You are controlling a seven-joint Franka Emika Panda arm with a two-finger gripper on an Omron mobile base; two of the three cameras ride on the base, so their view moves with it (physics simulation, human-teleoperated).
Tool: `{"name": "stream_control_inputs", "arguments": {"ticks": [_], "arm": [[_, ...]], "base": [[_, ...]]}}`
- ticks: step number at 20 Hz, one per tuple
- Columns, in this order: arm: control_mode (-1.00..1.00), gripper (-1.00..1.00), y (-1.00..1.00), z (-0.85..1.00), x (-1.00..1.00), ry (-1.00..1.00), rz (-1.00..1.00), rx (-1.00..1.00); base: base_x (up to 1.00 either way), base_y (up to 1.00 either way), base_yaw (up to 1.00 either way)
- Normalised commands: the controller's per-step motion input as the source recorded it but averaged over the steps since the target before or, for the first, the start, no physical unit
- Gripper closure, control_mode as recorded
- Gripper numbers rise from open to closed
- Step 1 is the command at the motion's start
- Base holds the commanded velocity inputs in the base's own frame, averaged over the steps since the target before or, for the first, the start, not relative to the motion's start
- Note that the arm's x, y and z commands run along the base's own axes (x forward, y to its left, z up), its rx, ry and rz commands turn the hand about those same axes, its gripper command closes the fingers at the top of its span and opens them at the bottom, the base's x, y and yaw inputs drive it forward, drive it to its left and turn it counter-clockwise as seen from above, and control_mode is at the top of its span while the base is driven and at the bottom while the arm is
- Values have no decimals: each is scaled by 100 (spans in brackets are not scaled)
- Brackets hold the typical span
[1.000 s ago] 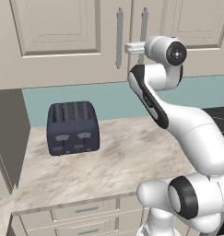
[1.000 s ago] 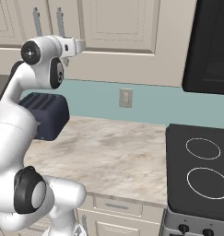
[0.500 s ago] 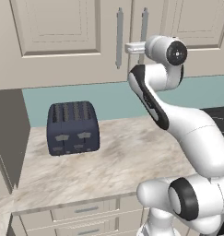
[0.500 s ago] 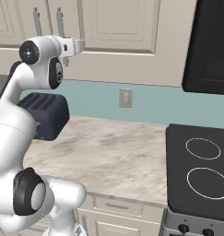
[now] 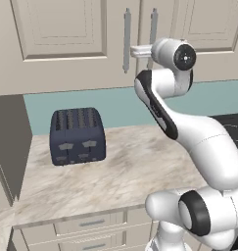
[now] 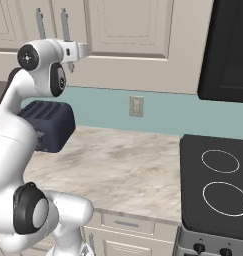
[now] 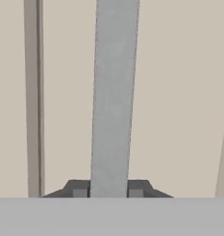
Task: Open the cabinet directly in front. Then move the liquor and the cup to the dining counter with the jar on it.
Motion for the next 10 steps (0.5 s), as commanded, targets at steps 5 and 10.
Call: {"name": "stream_control_inputs", "arguments": {"ticks": [5, 10], "arm": [[-100, 100, -14, 30, -52, -7, 0, 0], [-100, 100, -36, 42, -74, -6, -5, 2]], "base": [[0, 0, 0], [0, 0, 0]]}}
